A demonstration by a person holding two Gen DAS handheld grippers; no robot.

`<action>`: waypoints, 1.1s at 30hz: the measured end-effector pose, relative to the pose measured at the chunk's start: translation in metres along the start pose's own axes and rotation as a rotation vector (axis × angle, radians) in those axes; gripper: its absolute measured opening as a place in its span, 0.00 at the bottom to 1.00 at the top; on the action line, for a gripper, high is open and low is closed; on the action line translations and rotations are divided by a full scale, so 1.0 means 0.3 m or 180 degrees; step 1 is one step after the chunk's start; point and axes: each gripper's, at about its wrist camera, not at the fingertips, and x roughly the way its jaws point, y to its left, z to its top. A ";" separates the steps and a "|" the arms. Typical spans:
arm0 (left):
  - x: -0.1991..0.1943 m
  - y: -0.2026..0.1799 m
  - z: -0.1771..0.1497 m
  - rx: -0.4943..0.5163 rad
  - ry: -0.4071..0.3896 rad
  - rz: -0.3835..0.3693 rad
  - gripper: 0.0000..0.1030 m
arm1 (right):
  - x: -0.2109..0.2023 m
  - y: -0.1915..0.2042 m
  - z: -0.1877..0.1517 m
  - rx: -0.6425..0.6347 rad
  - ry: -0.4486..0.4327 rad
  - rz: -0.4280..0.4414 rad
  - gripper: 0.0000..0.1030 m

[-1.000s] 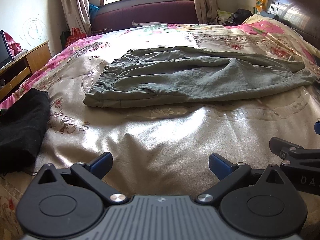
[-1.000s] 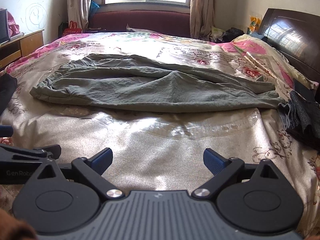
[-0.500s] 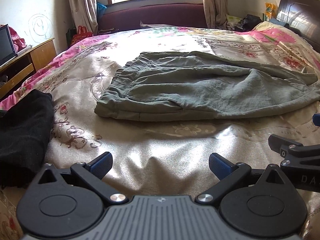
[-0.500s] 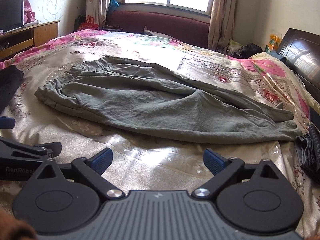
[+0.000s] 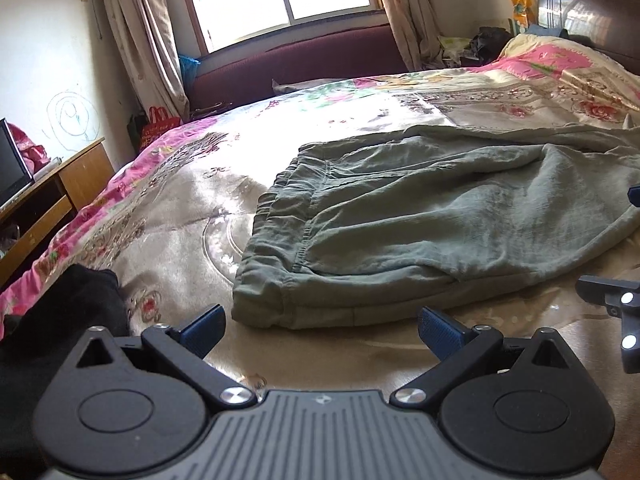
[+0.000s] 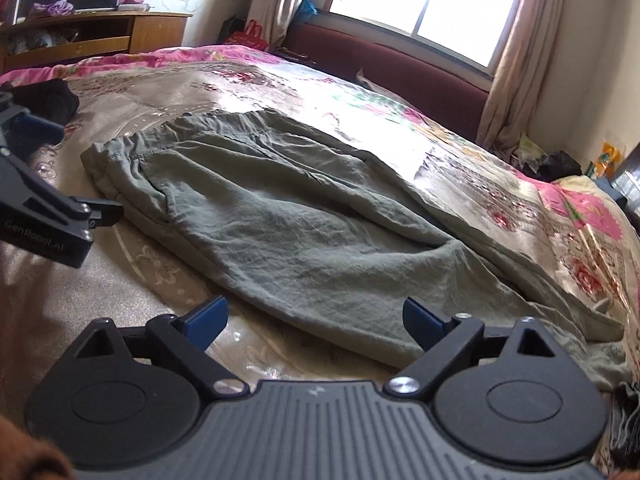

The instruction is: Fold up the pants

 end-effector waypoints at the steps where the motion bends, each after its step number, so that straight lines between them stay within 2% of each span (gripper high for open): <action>1: 0.028 0.012 0.007 0.0046 0.0010 -0.0002 1.00 | 0.016 0.002 0.007 -0.0089 -0.0005 0.0030 0.88; 7: 0.191 0.062 0.020 0.0244 0.0226 -0.0209 1.00 | 0.127 0.008 0.035 -0.0453 0.0041 0.0346 0.82; 8: 0.201 0.066 0.022 0.0215 0.0224 -0.0268 1.00 | 0.146 0.009 0.040 -0.0458 0.0056 0.0425 0.74; 9: 0.205 0.070 0.026 0.0203 0.0236 -0.0333 0.99 | 0.163 0.006 0.047 -0.0433 0.0078 0.0570 0.58; 10: 0.199 0.066 0.027 0.0233 0.0243 -0.0390 0.95 | 0.172 0.002 0.054 -0.0425 0.0117 0.0709 0.48; 11: 0.193 0.064 0.026 0.0285 0.0240 -0.0391 0.86 | 0.178 -0.002 0.063 -0.0407 0.0182 0.0888 0.27; 12: 0.183 0.059 0.022 0.0353 0.0245 -0.0382 0.72 | 0.181 -0.001 0.072 -0.0374 0.0244 0.1024 0.17; 13: 0.172 0.062 0.019 0.0393 0.0268 -0.0427 0.67 | 0.180 0.005 0.079 -0.0354 0.0288 0.1066 0.13; 14: 0.162 0.067 0.017 0.0384 0.0289 -0.0469 0.58 | 0.174 0.021 0.086 -0.0373 0.0317 0.1070 0.07; 15: 0.155 0.073 0.017 0.0390 0.0305 -0.0452 0.48 | 0.167 0.040 0.091 -0.0405 0.0320 0.1062 0.05; 18: 0.140 0.112 0.010 0.0444 0.0351 -0.0412 0.40 | 0.130 0.095 0.101 -0.0324 0.0320 0.1193 0.03; 23: 0.085 0.227 -0.031 0.0494 0.0480 -0.0153 0.38 | 0.052 0.254 0.111 -0.0253 0.0297 0.1559 0.03; 26: 0.047 0.297 -0.078 0.0535 0.0588 0.0084 0.38 | 0.023 0.349 0.140 -0.0168 0.0257 0.1728 0.09; 27: 0.034 0.322 -0.095 0.0501 0.0612 0.0133 0.39 | 0.018 0.368 0.149 -0.0119 0.0292 0.1747 0.17; 30: -0.015 0.365 -0.119 0.0331 0.0621 0.0224 0.45 | -0.027 0.329 0.154 0.0118 0.0227 0.1794 0.42; 33: -0.085 0.356 -0.122 0.0273 0.0482 0.0285 0.45 | -0.101 0.148 0.102 0.0513 0.0182 0.1489 0.43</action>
